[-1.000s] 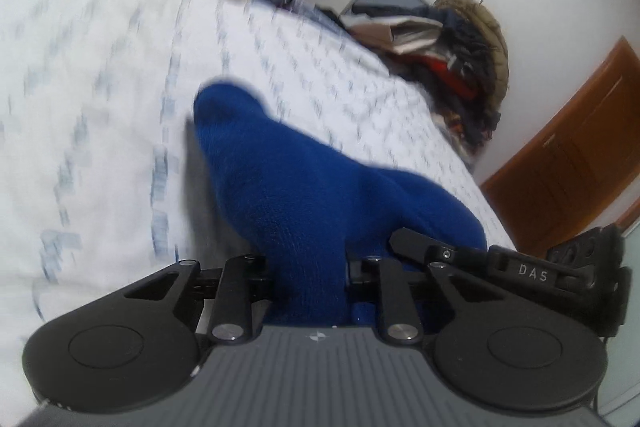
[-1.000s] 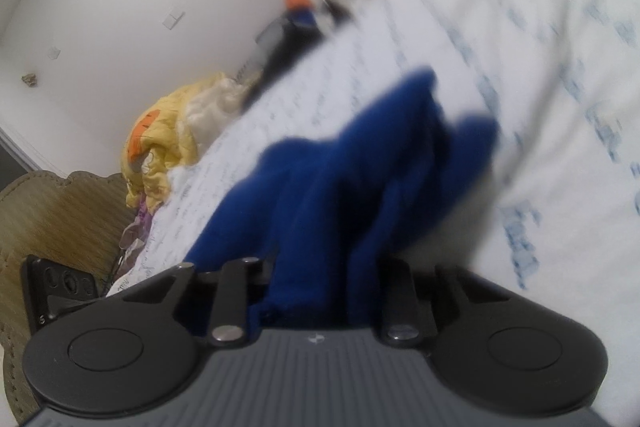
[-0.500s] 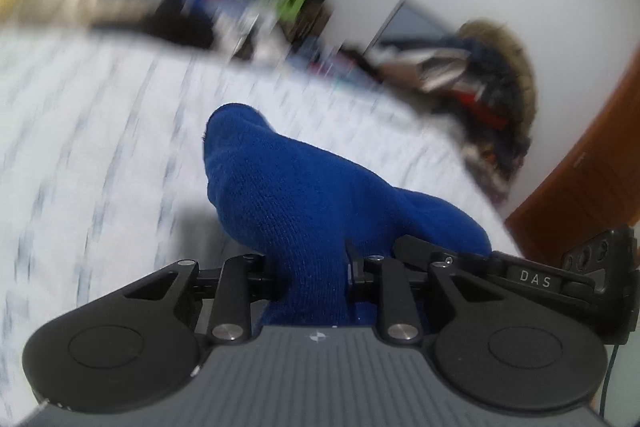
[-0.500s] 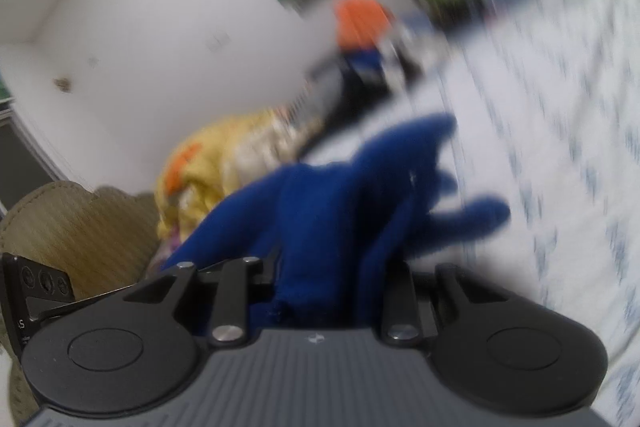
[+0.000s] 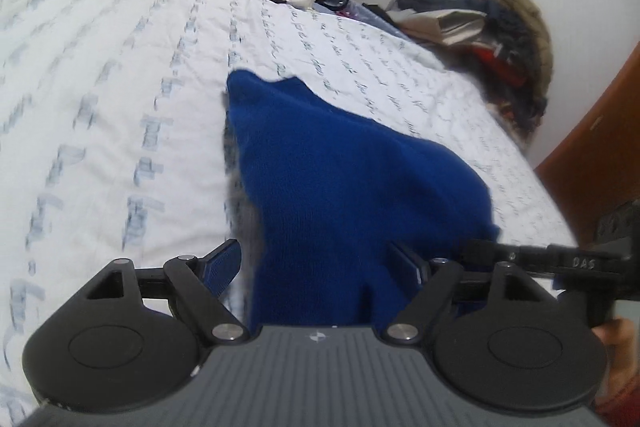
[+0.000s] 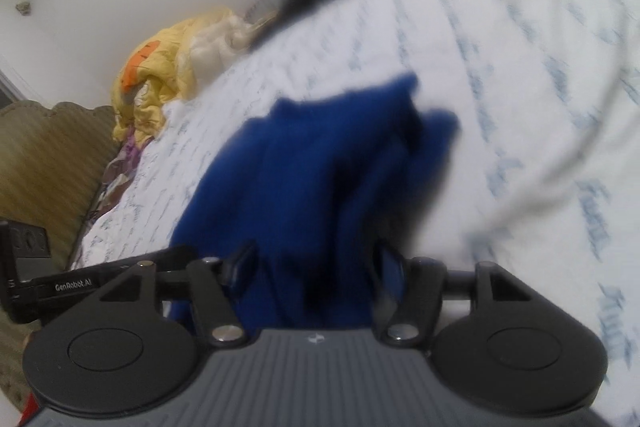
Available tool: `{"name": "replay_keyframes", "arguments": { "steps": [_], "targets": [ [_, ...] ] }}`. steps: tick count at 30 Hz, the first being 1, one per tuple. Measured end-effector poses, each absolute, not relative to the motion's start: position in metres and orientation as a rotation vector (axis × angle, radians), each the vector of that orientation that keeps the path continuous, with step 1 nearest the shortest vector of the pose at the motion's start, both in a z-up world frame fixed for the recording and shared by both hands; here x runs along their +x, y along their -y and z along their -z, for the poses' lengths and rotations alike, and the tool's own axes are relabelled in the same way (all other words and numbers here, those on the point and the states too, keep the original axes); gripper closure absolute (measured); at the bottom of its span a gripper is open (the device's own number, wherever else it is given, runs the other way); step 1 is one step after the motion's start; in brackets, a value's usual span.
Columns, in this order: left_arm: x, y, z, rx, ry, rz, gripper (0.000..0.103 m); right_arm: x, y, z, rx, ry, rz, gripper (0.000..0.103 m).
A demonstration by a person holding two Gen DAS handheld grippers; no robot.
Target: Fold small clothes
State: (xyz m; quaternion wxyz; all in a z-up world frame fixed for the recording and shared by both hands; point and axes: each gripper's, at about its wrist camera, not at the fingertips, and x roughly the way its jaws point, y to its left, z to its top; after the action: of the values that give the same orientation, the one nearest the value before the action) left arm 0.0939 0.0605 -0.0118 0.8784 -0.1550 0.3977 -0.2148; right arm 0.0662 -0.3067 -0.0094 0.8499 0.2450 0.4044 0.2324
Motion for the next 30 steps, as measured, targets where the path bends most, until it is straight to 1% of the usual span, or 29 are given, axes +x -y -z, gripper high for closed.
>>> {"name": "replay_keyframes", "arguments": {
  "steps": [1, 3, 4, 5, 6, 7, 8, 9, 10, 11, 13, 15, 18, 21, 22, 23, 24, 26, 28, 30],
  "targets": [
    [0.090, -0.064, 0.014, -0.349, -0.834, 0.467, 0.026, 0.058, 0.311, 0.012, 0.517, -0.855, -0.489, 0.040],
    [0.080, -0.066, 0.019, -0.375, -0.835, 0.502, 0.033, 0.045, 0.317, 0.018, 0.509, -0.861, -0.486, 0.040],
    [0.076, -0.065, 0.019, -0.369, -0.837, 0.507, 0.046, 0.039, 0.318, 0.021, 0.509, -0.858, -0.496, 0.040],
    [0.073, -0.062, 0.021, -0.349, -0.842, 0.502, 0.063, 0.035, 0.316, 0.023, 0.511, -0.843, -0.515, 0.040],
    [0.072, -0.058, 0.022, -0.326, -0.850, 0.495, 0.071, 0.032, 0.315, 0.023, 0.512, -0.840, -0.531, 0.042],
    [0.072, -0.055, 0.021, -0.310, -0.856, 0.493, 0.081, 0.032, 0.311, 0.023, 0.509, -0.844, -0.544, 0.049],
    [0.073, -0.055, 0.021, -0.311, -0.862, 0.491, 0.087, 0.032, 0.306, 0.023, 0.501, -0.852, -0.554, 0.058],
    [0.075, -0.055, 0.020, -0.324, -0.870, 0.489, 0.088, 0.033, 0.300, 0.022, 0.487, -0.860, -0.547, 0.077],
    [0.077, -0.057, 0.017, -0.349, -0.880, 0.488, 0.089, 0.034, 0.295, 0.020, 0.467, -0.862, -0.537, 0.086],
    [0.077, -0.061, 0.014, -0.381, -0.890, 0.488, 0.090, 0.033, 0.294, 0.018, 0.457, -0.860, -0.534, 0.089],
    [0.077, -0.071, 0.009, -0.453, -0.910, 0.484, 0.091, 0.028, 0.300, 0.011, 0.515, -0.850, -0.570, 0.092],
    [0.074, -0.079, 0.005, -0.501, -0.931, 0.478, 0.091, 0.020, 0.311, 0.004, 0.593, -0.836, -0.616, 0.093],
    [0.070, -0.081, 0.011, -0.471, -0.960, 0.459, 0.091, 0.006, 0.320, -0.002, 0.568, -0.840, -0.605, 0.093],
    [0.066, -0.070, 0.023, -0.352, -0.977, 0.408, 0.087, -0.004, 0.311, 0.002, 0.387, -0.887, -0.500, 0.092],
    [0.063, -0.068, 0.021, -0.329, -0.957, 0.399, 0.083, -0.008, 0.308, 0.000, 0.326, -0.880, -0.450, 0.091],
    [0.059, -0.067, 0.017, -0.305, -0.932, 0.380, 0.073, -0.013, 0.307, -0.003, 0.282, -0.852, -0.412, 0.091],
    [0.056, -0.066, 0.011, -0.272, -0.897, 0.353, 0.065, -0.018, 0.305, -0.010, 0.257, -0.807, -0.383, 0.091],
    [0.049, -0.059, -0.005, -0.179, -0.777, 0.298, 0.033, -0.026, 0.299, -0.026, 0.236, -0.703, -0.357, 0.091],
    [0.043, -0.044, -0.016, -0.063, -0.669, 0.233, 0.018, -0.031, 0.284, -0.038, 0.198, -0.606, -0.356, 0.091],
    [0.039, -0.023, -0.017, 0.037, -0.620, 0.180, 0.018, -0.032, 0.262, -0.039, 0.133, -0.551, -0.344, 0.091]
  ]
}}
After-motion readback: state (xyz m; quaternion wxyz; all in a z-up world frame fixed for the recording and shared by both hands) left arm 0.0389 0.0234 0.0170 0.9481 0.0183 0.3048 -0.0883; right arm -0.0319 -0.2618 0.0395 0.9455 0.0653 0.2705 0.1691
